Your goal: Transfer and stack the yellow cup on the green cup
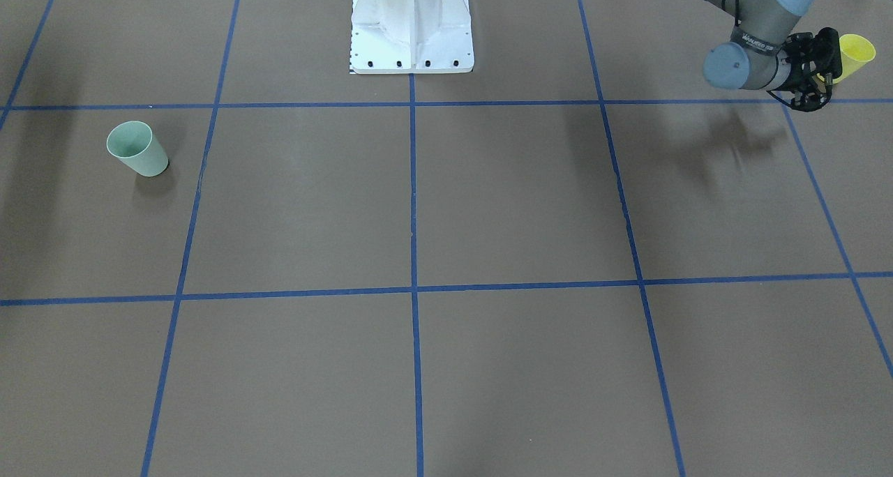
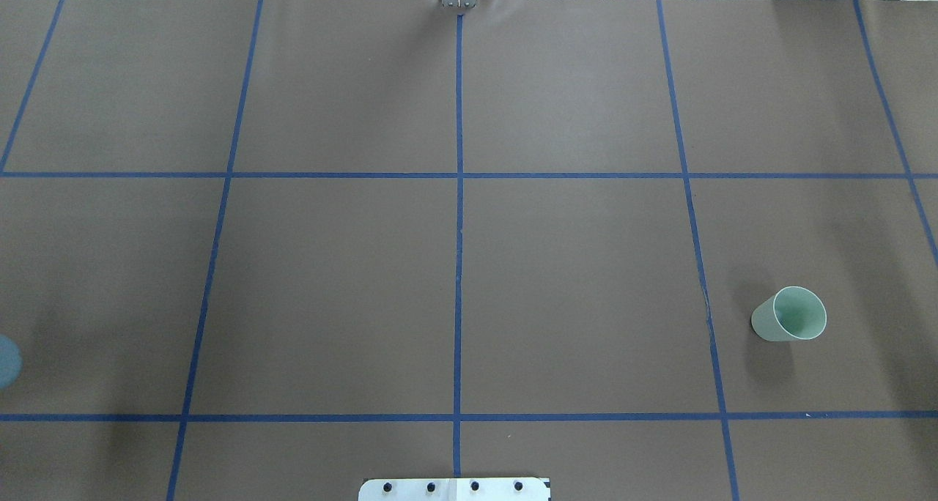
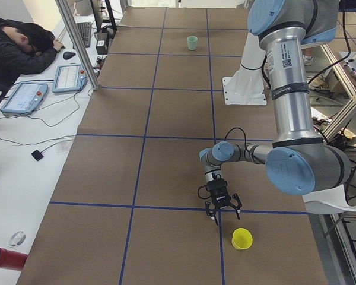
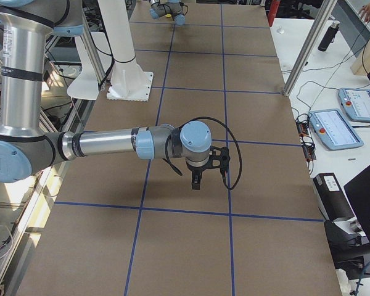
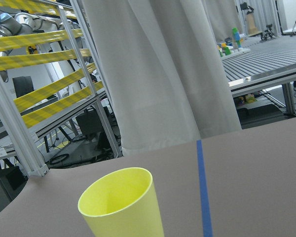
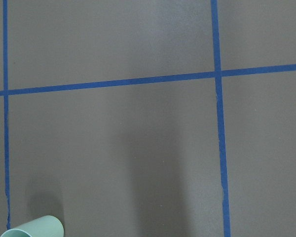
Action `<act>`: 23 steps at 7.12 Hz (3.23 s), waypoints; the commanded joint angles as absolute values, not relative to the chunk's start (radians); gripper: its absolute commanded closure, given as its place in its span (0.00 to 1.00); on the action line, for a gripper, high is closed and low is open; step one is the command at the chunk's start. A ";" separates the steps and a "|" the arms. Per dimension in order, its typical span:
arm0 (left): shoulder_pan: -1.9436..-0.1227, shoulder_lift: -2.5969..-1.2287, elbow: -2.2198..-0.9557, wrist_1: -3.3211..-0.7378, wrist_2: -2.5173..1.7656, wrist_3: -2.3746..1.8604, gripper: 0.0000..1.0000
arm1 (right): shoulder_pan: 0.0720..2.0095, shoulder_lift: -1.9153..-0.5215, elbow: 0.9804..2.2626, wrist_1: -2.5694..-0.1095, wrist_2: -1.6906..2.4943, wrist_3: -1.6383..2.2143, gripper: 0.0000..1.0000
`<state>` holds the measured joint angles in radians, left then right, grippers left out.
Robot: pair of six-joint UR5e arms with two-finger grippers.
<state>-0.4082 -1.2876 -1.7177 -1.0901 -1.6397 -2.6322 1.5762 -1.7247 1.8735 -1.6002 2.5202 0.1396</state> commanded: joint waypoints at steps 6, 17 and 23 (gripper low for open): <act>-0.262 -1.267 -1.612 -1.186 -1.776 -2.826 0.00 | 1.577 -1.723 1.890 -1.605 2.520 0.140 0.00; -0.264 -1.215 -1.609 -1.186 -1.764 -2.714 0.00 | 1.575 -1.729 1.890 -1.606 2.520 0.140 0.00; -0.270 -1.224 -1.577 -1.187 -1.724 -2.654 0.00 | 1.577 -1.749 1.902 -1.606 2.520 0.141 0.00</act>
